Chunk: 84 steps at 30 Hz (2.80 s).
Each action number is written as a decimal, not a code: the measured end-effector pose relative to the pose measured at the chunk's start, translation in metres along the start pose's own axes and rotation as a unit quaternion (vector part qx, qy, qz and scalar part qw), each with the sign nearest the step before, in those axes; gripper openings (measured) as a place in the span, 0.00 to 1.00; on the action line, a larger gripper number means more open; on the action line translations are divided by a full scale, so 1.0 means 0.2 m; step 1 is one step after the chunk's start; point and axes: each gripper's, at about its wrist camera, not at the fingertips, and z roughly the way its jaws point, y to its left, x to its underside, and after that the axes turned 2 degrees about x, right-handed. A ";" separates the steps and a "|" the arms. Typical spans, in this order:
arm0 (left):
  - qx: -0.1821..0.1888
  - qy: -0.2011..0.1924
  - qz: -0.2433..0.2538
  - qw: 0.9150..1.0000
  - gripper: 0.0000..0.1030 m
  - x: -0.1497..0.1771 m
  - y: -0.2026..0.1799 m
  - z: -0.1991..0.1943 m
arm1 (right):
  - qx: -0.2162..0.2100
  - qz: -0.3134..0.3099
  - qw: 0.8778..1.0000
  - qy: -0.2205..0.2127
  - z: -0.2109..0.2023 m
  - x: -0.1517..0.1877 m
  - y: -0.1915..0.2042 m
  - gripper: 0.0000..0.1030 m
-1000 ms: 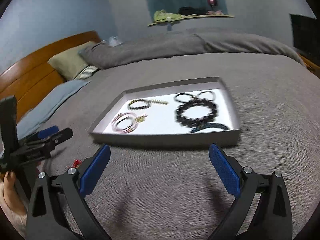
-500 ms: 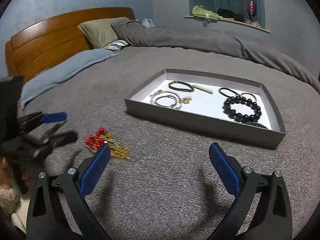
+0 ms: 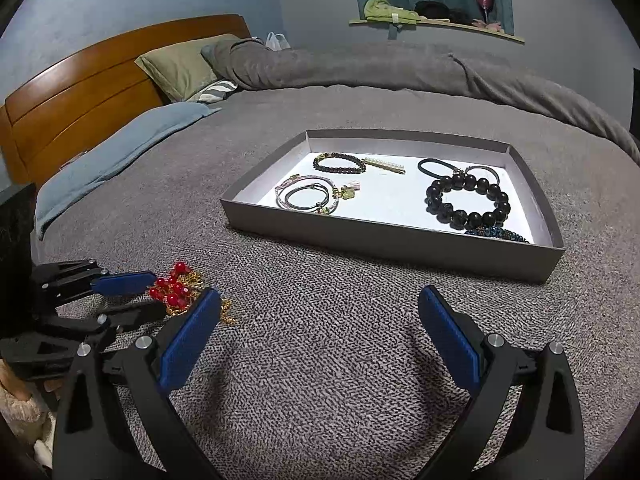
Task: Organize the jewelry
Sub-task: 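Grasp the red-bead gold tassel with the left tool while the right tool grasps the gold wreath clip, then lower the tassel and gold wreath clip into the tray and open both tools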
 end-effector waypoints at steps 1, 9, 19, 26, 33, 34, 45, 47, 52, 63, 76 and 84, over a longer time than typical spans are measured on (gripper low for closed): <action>-0.003 -0.002 -0.002 1.000 0.23 -0.01 0.00 0.00 | 0.000 -0.001 1.000 0.000 0.00 0.00 0.00 0.95; -0.006 -0.041 0.013 0.999 0.15 -0.05 -0.03 -0.07 | -0.008 -0.005 1.000 0.001 -0.01 0.00 0.01 0.95; 0.000 -0.091 0.013 0.996 0.15 -0.23 -0.04 -0.17 | -0.047 -0.041 0.998 0.010 -0.01 0.02 0.13 0.95; -0.004 -0.101 -0.010 0.995 0.15 -0.34 0.02 -0.13 | -0.070 -0.039 0.996 0.024 0.06 0.05 0.21 0.87; -0.020 -0.072 -0.027 0.997 0.15 -0.28 0.11 -0.02 | -0.086 -0.038 0.994 0.048 0.14 0.02 0.30 0.71; -0.021 -0.070 -0.029 0.997 0.15 -0.28 0.12 -0.02 | -0.085 -0.041 0.994 0.051 0.15 0.02 0.32 0.70; -0.016 -0.067 -0.037 0.997 0.15 -0.24 0.18 -0.02 | -0.056 -0.086 0.993 0.062 0.24 0.04 0.47 0.41; -0.012 -0.066 -0.039 0.997 0.15 -0.24 0.18 -0.02 | -0.054 -0.089 0.993 0.057 0.23 0.04 0.47 0.40; -0.008 -0.068 -0.038 0.997 0.15 -0.24 0.17 -0.03 | -0.061 -0.075 0.994 0.052 0.21 0.02 0.43 0.40; -0.005 -0.070 0.013 0.997 0.15 -0.41 0.02 -0.01 | -0.008 -0.018 1.000 -0.014 0.02 -0.19 0.07 0.40; 0.042 -0.063 0.002 0.997 0.15 -0.88 -0.08 0.33 | 0.034 -0.001 0.999 0.004 0.18 -0.33 -0.33 0.40; 0.071 -0.031 -0.015 0.997 0.15 -0.93 -0.13 0.59 | 0.023 -0.024 0.999 0.042 0.34 -0.34 -0.32 0.40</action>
